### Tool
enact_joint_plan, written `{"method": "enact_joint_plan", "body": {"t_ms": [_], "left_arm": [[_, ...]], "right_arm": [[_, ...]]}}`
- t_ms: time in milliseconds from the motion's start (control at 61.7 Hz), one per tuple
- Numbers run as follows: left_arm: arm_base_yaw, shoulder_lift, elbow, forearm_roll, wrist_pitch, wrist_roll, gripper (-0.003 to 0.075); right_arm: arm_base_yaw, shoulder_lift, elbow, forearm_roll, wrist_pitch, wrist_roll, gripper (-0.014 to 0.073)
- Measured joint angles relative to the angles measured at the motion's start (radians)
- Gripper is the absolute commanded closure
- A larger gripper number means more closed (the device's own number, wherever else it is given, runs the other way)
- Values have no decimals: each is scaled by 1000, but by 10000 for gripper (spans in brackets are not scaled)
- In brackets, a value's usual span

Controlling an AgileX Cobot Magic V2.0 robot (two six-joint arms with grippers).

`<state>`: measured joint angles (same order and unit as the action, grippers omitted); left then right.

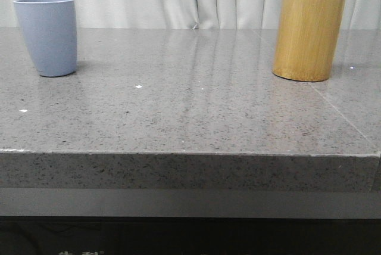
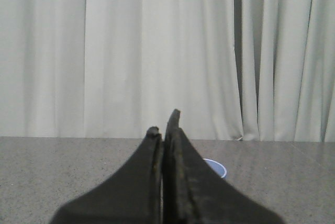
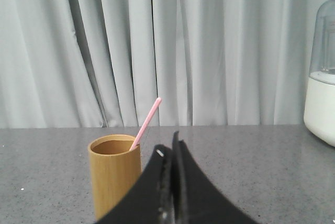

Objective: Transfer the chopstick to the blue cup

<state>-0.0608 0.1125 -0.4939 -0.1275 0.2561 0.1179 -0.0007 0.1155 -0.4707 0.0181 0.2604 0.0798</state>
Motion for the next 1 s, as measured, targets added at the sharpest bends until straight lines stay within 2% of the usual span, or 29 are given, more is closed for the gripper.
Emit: {"method": "enact_joint_plan", "body": {"t_ms": [243, 437, 761, 826, 891, 956, 1004], "left_arm": [[0, 225, -238, 0, 220, 0, 739], [0, 351, -257, 0, 245, 0, 739], [0, 494, -257, 0, 251, 0, 739], [0, 516, -257, 0, 252, 0, 738], [0, 539, -257, 0, 252, 0, 736], [0, 556, -257, 0, 252, 0, 707], [0, 569, -257, 0, 252, 0, 644]], "right_arm": [[0, 207, -200, 0, 200, -19, 662], [0, 357, -223, 0, 287, -44, 662], [0, 508, -223, 0, 325, -45, 651], [0, 529, -223, 0, 339, -52, 594], [0, 544, -223, 0, 350, -66, 484], [0, 554, -223, 2, 361, -75, 333], [2, 556, -223, 2, 368, -80, 184]]}}
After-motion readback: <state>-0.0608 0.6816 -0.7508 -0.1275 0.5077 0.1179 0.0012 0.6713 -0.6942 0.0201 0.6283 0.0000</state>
